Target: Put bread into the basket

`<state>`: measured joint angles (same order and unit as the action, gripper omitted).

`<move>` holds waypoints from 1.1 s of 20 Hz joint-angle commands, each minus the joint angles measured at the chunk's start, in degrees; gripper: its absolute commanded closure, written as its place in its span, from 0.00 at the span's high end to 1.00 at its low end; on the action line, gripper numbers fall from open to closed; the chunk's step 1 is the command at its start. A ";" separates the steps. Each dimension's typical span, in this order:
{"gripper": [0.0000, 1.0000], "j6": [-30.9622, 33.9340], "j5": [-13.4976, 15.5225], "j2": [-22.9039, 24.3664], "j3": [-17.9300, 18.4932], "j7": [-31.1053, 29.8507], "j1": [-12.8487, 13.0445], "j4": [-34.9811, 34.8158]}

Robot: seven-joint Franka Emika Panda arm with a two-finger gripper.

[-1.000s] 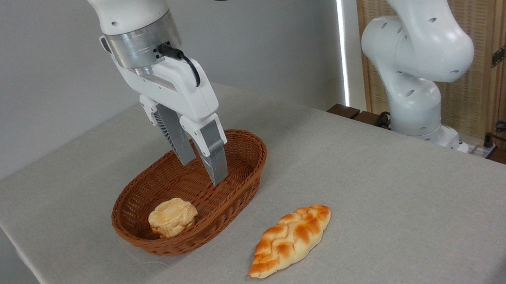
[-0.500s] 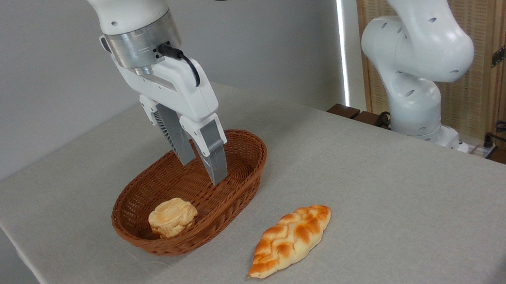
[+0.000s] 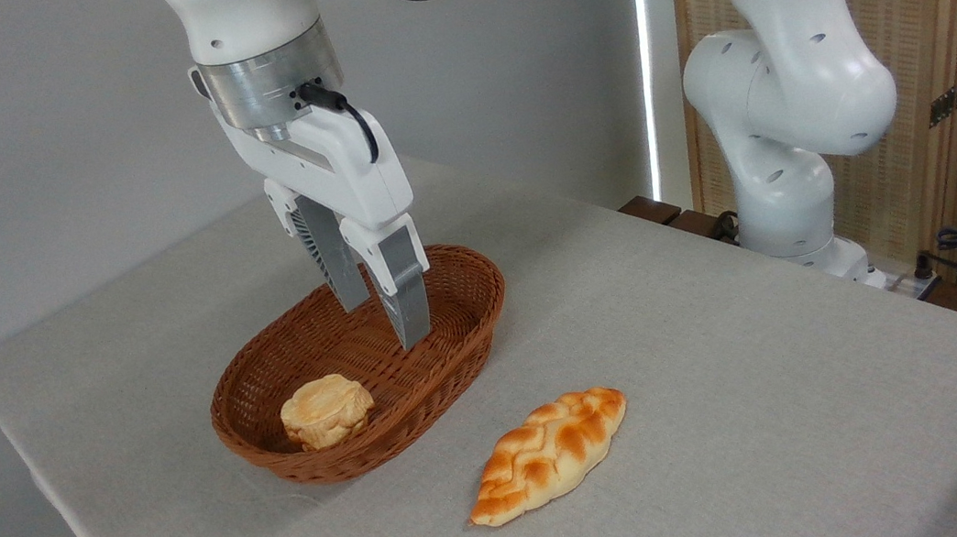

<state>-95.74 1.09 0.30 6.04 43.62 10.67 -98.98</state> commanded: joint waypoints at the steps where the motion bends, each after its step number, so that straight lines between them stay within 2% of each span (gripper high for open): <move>1: 1.00 1.35 0.93 0.14 0.11 -0.73 0.05 0.80; 22: 1.00 -0.41 0.67 -1.00 0.64 -0.56 -0.30 0.80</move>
<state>-95.92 1.09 0.00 6.40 43.62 10.40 -98.98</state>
